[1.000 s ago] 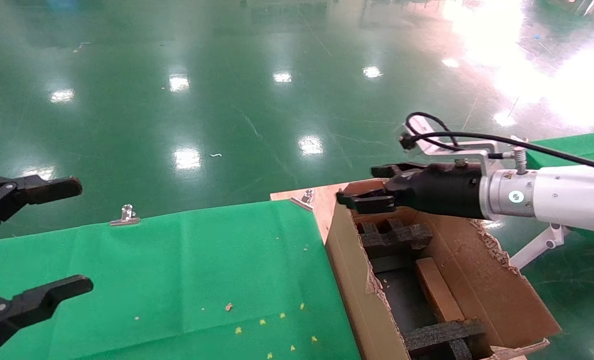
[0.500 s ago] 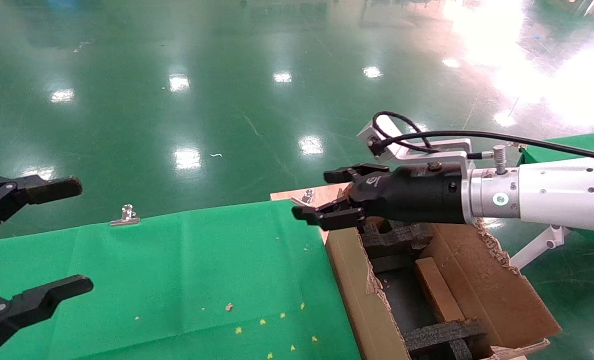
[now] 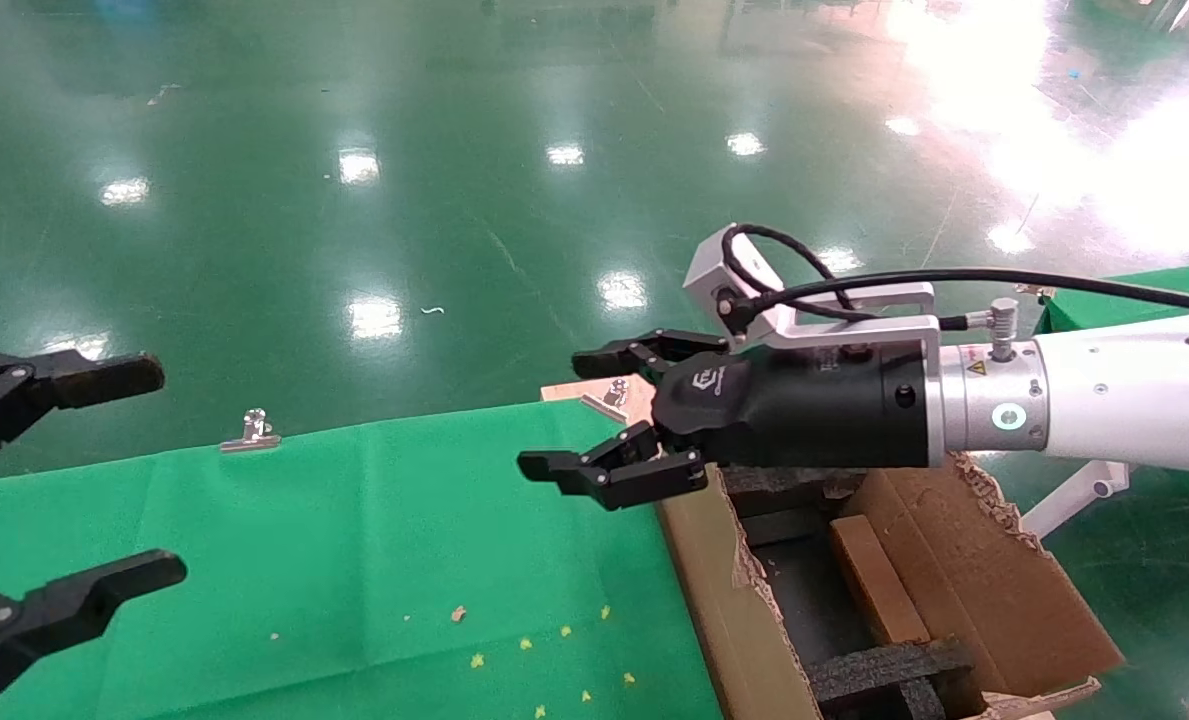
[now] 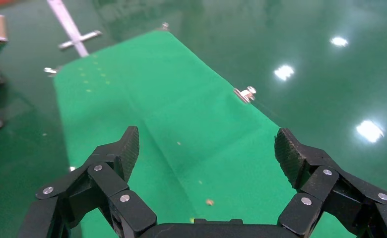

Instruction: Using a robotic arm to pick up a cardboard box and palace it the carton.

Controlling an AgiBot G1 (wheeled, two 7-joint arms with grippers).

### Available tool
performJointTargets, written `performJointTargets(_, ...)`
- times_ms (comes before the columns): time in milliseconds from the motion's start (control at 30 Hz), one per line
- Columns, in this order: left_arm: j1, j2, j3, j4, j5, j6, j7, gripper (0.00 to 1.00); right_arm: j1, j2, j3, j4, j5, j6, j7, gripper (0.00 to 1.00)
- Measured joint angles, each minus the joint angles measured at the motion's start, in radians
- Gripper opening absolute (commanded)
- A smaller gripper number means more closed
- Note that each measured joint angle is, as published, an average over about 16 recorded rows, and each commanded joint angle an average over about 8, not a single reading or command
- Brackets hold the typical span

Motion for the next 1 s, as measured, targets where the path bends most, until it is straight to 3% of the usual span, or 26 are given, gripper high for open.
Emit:
performJointTargets(767, 0.0, 0.0, 0.0, 0.0, 0.0, 0.0, 0.0, 1.0, -0.279, -0.098, 0.502, -0.027, 0.098, -0.357, -0.252, 1.0)
performJointTargets(1000, 0.0, 0.0, 0.0, 0.0, 0.0, 0.0, 0.0, 1.0, -0.335, -0.117, 0.602, -0.033, 0.118, -0.428, -0.299, 1.0)
